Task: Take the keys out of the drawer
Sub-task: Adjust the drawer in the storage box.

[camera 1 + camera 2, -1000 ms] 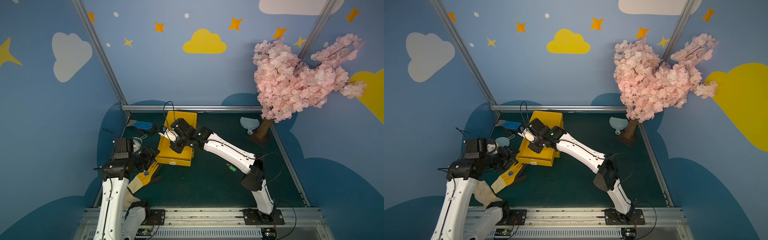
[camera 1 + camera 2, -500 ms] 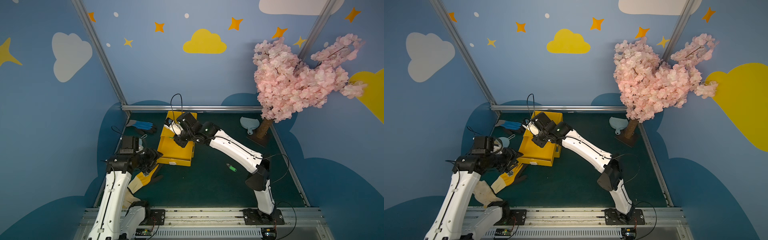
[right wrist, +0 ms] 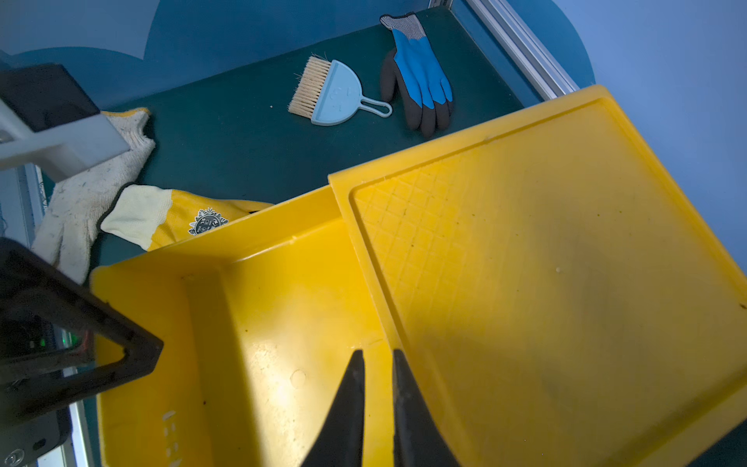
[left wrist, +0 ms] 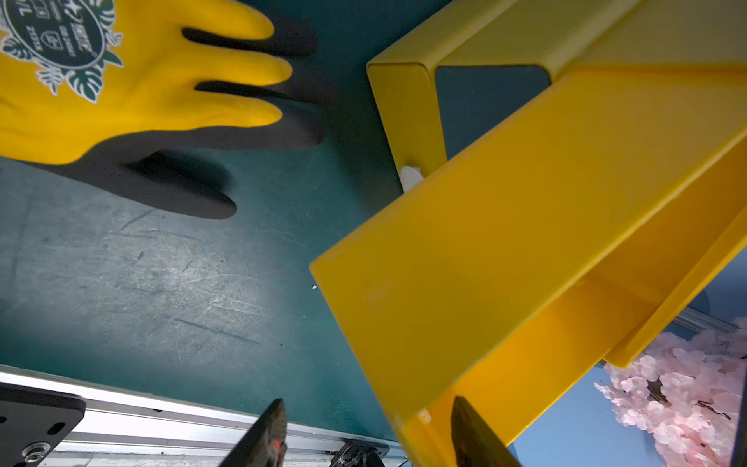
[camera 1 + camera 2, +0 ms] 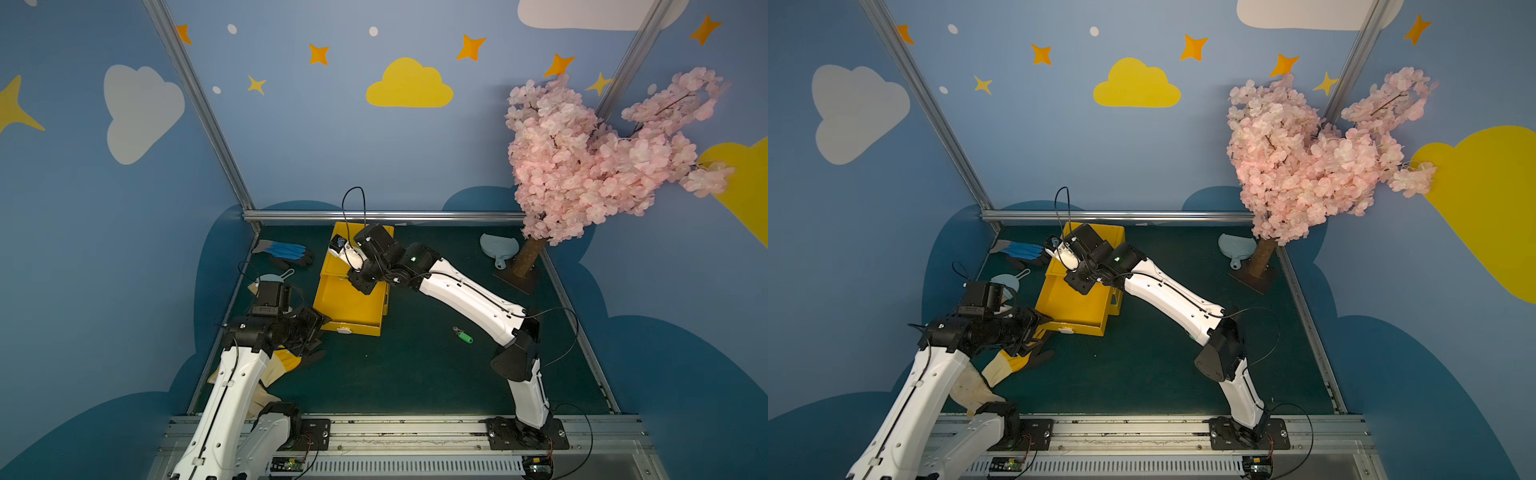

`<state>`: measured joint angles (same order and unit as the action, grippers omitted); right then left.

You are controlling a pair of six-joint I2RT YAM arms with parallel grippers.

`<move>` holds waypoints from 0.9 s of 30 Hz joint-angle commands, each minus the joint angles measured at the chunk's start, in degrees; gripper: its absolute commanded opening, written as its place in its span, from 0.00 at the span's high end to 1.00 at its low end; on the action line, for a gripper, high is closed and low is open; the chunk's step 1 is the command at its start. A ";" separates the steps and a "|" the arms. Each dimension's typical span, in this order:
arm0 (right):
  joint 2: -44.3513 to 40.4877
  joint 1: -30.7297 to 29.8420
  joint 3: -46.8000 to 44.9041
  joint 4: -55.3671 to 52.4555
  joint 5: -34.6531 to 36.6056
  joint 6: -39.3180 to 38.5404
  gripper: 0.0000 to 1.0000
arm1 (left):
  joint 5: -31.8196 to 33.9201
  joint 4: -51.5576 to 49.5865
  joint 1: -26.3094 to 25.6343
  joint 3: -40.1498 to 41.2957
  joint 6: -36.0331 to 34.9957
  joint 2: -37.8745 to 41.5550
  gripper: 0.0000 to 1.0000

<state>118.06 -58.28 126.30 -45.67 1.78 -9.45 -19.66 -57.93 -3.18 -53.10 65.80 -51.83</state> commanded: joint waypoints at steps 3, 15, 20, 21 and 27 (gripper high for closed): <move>-1.02 0.28 -0.10 0.75 -2.23 -0.48 0.83 | 1.55 -3.34 -0.25 0.24 3.10 0.66 0.36; 1.29 0.01 2.19 0.97 -3.31 -0.83 0.82 | -1.03 -2.78 -0.23 0.19 6.32 1.38 0.38; 1.20 0.01 2.00 0.63 -4.05 -1.17 0.82 | -2.13 -2.27 -0.25 0.24 7.79 1.80 0.38; 1.16 0.01 1.94 0.52 -4.31 -1.19 0.81 | -2.40 -2.20 -0.26 0.36 8.04 1.97 0.39; 1.42 -1.15 1.44 0.57 -3.98 -2.05 0.81 | -3.10 -2.16 -0.34 1.49 9.54 3.67 0.39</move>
<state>118.41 -58.59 126.56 -45.30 -1.98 -10.61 -21.61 -58.02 -3.36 -52.69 74.26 -48.99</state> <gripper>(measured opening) 0.194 0.609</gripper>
